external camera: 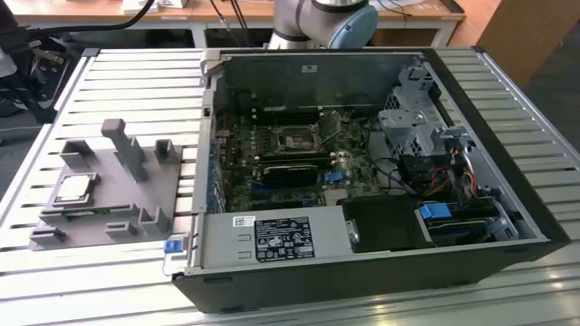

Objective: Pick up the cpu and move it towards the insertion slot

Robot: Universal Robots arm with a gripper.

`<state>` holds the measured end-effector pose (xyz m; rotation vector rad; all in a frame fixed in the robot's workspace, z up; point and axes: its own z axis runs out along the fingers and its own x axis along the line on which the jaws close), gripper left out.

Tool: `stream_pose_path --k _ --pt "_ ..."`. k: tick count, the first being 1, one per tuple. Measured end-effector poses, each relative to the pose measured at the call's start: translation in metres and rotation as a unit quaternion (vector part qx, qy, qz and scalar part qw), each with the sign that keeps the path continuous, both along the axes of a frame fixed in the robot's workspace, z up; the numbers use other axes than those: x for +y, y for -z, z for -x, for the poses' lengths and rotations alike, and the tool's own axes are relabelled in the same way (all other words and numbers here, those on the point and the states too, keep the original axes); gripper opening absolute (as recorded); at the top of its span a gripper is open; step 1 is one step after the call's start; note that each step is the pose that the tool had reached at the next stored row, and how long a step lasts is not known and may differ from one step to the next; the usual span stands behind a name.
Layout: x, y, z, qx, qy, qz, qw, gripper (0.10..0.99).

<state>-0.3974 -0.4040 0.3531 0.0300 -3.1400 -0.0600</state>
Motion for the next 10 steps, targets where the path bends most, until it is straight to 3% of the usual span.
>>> stream_pose_path --k 10 --pt "0.0 0.0 0.0028 0.0 0.0 0.0 1.0 0.106"
